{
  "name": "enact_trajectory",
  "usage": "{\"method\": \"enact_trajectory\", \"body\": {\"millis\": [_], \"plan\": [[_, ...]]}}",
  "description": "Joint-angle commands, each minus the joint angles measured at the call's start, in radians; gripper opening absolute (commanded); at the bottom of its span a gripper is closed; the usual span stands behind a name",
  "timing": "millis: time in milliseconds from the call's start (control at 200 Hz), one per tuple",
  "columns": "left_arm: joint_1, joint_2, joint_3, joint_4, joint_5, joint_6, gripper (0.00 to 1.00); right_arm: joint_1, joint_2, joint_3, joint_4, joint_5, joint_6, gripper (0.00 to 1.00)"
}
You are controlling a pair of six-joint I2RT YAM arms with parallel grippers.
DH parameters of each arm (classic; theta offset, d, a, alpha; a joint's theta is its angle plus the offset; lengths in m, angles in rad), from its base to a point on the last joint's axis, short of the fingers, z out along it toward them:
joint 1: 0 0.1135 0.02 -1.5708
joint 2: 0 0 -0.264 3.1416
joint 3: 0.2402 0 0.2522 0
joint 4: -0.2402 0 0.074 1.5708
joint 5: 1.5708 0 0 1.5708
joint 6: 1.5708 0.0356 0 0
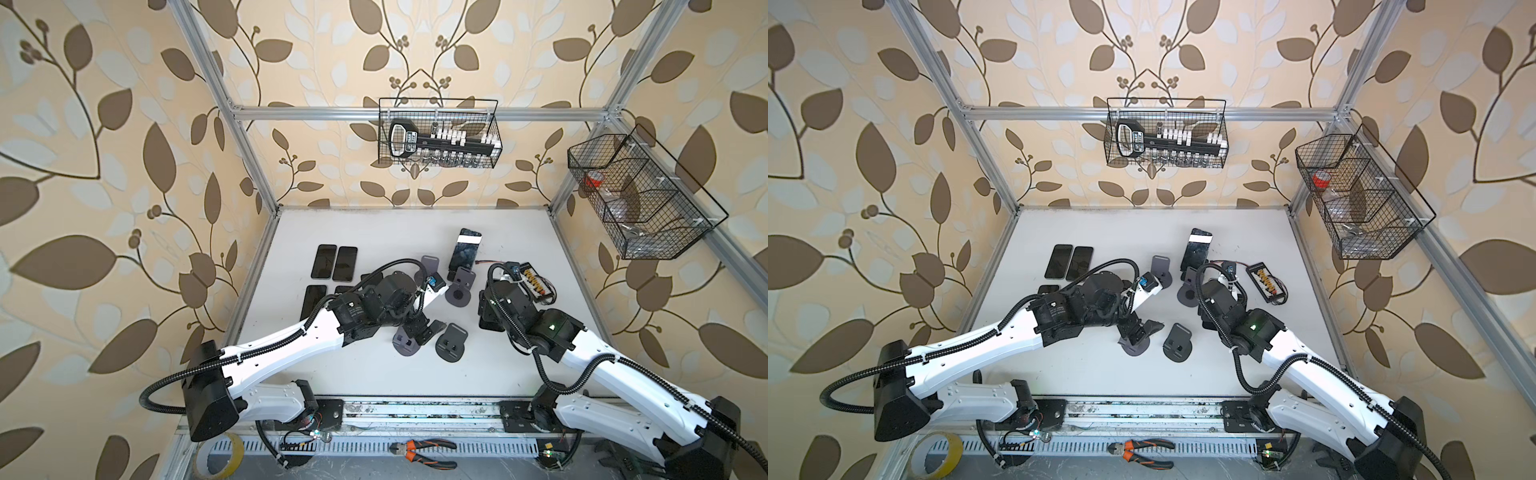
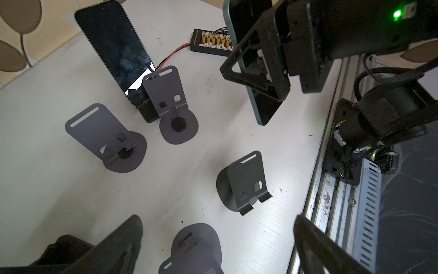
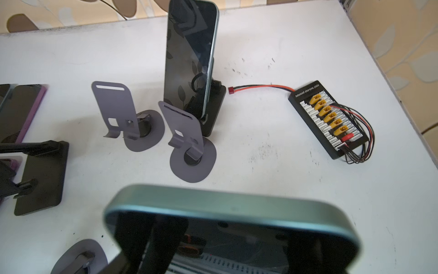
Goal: Remove the phone from the phone stand
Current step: Place the phone to the middle-right of the table.
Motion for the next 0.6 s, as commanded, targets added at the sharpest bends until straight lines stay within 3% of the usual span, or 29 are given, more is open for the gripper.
{"method": "enact_trajectory", "body": {"millis": [0, 595], "plan": [[-0.008, -0.02, 0.038, 0.004, -0.025, 0.023, 0.99, -0.045, -0.019, -0.015, 0.006, -0.056, 0.009, 0.55], [-0.009, -0.026, 0.05, -0.025, -0.041, 0.023, 0.99, -0.177, 0.114, -0.023, 0.098, -0.212, -0.102, 0.55]]}}
